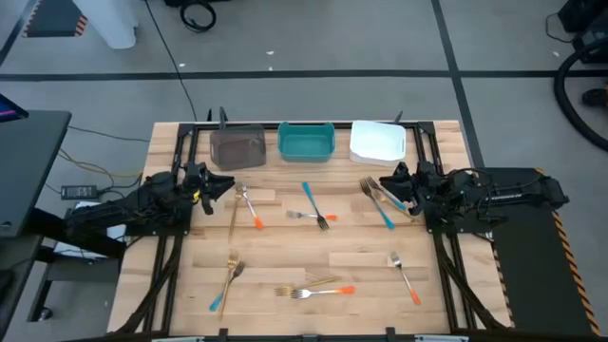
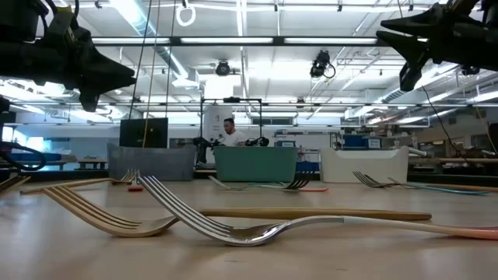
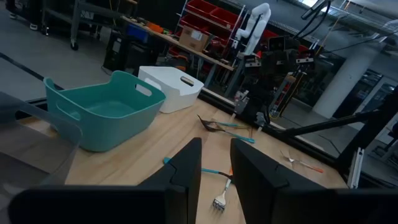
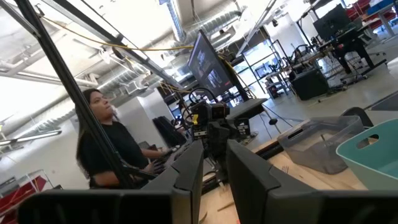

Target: Sort silverware by color (type)

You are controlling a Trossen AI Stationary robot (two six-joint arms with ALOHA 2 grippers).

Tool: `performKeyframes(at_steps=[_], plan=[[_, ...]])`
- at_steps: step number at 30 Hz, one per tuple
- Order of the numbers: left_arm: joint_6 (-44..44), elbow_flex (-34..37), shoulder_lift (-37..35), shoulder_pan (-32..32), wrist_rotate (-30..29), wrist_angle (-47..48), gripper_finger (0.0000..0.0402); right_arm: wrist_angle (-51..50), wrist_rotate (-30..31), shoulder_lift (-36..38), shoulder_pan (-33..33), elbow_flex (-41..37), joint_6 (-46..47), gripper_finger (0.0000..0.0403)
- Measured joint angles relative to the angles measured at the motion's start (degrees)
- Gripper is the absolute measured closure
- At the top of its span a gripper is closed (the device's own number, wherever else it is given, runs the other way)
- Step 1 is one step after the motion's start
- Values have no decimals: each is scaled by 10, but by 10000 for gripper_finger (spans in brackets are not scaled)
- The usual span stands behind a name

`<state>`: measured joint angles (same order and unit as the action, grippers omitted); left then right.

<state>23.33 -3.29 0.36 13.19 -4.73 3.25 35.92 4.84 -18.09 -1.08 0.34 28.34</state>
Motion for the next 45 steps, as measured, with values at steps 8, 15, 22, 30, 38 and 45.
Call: performKeyframes(at_steps=[8,15,22,30,38,45], plan=[[0,0,0,0,0,0,308,0,0,0,0,0,0,323],[0,0,0,0,0,0,308,0,0,0,0,0,0,323],[0,0,0,0,0,0,308,0,0,0,0,0,0,323],[0,0,0,2,0,0,308,0,0,0,0,0,0,323],[0,0,0,9,0,-1,308,0,0,0,0,0,0,323],[0,0,0,9,0,-4,308,0,0,0,0,0,0,323]])
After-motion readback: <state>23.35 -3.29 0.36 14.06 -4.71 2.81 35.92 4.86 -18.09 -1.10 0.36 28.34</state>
